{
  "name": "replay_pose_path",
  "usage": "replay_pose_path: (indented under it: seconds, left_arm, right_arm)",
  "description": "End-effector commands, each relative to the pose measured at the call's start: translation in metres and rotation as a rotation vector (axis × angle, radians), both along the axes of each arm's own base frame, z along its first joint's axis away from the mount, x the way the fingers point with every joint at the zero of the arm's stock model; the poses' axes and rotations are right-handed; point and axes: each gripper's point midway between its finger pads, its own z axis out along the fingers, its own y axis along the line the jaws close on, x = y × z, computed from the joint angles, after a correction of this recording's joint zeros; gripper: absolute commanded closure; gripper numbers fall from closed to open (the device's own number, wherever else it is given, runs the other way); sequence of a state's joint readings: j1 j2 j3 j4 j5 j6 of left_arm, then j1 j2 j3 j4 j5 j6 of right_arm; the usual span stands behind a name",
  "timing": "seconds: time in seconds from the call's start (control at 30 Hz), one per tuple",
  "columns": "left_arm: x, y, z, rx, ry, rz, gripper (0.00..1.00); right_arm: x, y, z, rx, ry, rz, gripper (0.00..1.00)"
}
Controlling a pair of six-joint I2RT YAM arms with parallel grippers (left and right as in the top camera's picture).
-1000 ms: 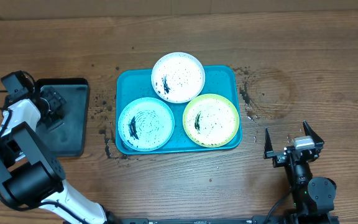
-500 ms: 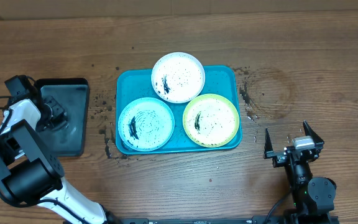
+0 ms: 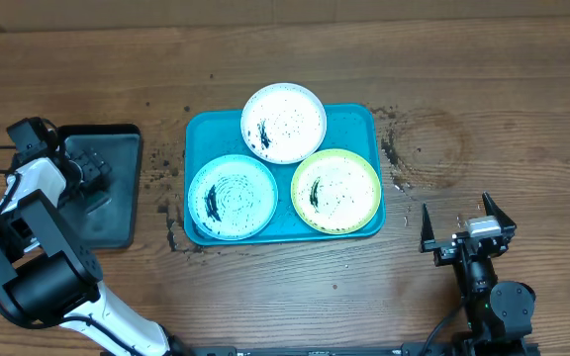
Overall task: Clean dirty plates on tray and stack at the side
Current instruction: 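Grasp the green sponge with the left gripper and wet it in the water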
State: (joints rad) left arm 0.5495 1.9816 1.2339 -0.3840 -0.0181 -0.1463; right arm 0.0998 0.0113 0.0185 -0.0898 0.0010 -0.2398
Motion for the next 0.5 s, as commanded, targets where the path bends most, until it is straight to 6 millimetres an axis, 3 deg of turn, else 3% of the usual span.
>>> replay_pose_path:
  seconds: [0.0,0.1,0.23,0.27,0.37,0.4,0.43,0.47]
  left_arm:
    - [-0.001,-0.003,-0.010,0.000,0.017,-0.038,0.21]
    - [-0.002,-0.003,-0.017,-0.007,0.027,-0.038,0.39]
    - [-0.005,-0.005,-0.023,-0.017,0.045,-0.038,0.89]
    - [-0.005,-0.005,-0.023,-0.018,0.045,-0.038,0.96]
    - [-0.009,-0.007,-0.025,-0.027,0.059,-0.038,0.96]
    - [-0.011,-0.008,-0.026,-0.033,0.068,-0.038,0.89]
    - [-0.013,-0.010,-0.027,-0.040,0.080,-0.038,0.63]
    - [-0.016,-0.012,-0.028,-0.048,0.092,-0.038,0.26]
  right_arm:
    - [0.000,0.000,-0.002,0.008,-0.003,-0.003,0.00]
    - [0.000,0.000,-0.002,0.008,-0.003,-0.003,0.00]
    - [0.000,0.000,-0.002,0.007,-0.003,-0.003,0.00]
    - [0.000,0.000,-0.002,0.008,-0.003,-0.003,0.00]
    - [0.000,0.000,-0.002,0.008,-0.003,-0.003,0.00]
    - [0.000,0.000,-0.002,0.008,-0.003,-0.003,0.00]
    - [0.000,0.000,-0.002,0.008,-0.003,-0.003,0.00]
    - [0.000,0.000,-0.002,0.008,-0.003,-0.003,0.00]
